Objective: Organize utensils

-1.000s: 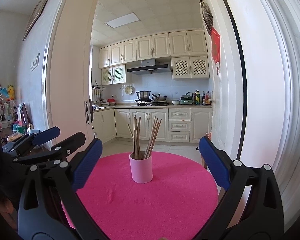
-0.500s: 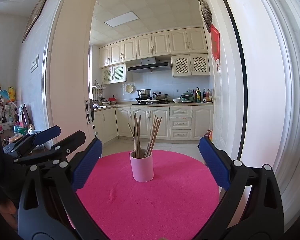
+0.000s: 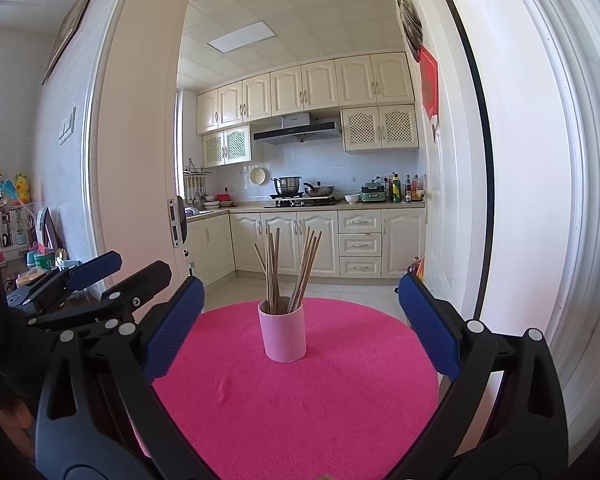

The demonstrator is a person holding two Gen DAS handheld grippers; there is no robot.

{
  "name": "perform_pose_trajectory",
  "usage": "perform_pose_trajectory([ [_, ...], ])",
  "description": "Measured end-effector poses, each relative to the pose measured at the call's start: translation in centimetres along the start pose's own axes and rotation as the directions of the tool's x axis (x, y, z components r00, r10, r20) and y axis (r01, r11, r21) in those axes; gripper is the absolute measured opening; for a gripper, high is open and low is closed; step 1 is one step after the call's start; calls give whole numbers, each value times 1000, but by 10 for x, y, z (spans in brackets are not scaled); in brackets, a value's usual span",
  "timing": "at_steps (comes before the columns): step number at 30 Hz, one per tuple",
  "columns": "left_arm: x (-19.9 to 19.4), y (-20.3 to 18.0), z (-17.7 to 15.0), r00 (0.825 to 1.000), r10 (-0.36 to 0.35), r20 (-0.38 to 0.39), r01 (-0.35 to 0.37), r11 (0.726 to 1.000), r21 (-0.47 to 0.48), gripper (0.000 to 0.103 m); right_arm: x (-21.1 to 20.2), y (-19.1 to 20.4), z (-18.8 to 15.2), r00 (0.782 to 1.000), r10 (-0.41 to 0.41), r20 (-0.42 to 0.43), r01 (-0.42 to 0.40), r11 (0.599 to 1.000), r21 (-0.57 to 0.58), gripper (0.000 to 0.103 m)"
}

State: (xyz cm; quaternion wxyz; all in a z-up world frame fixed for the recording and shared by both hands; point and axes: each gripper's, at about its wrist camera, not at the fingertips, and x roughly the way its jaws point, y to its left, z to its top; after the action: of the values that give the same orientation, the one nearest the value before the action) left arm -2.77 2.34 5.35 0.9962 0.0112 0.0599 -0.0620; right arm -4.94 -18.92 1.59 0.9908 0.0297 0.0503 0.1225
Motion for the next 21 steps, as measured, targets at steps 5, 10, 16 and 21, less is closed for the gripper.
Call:
perform_pose_trajectory([
  [5, 1, 0, 0, 1000, 1, -2, -1, 1000, 1, 73, 0, 0, -1, 1000, -4, -1, 4, 1000, -2, 96],
  [10, 3, -2, 1, 1000, 0, -7, 0, 1000, 2, 73, 1, 0, -2, 1000, -5, -4, 5, 1000, -1, 96],
  [16, 4, -2, 2, 1000, -8, -10, 8, 1000, -5, 73, 1, 0, -2, 1000, -8, -6, 8, 1000, -2, 96],
  [21, 5, -2, 2, 1000, -3, -10, 3, 1000, 1, 73, 2, -1, -3, 1000, -9, -7, 9, 1000, -3, 96],
])
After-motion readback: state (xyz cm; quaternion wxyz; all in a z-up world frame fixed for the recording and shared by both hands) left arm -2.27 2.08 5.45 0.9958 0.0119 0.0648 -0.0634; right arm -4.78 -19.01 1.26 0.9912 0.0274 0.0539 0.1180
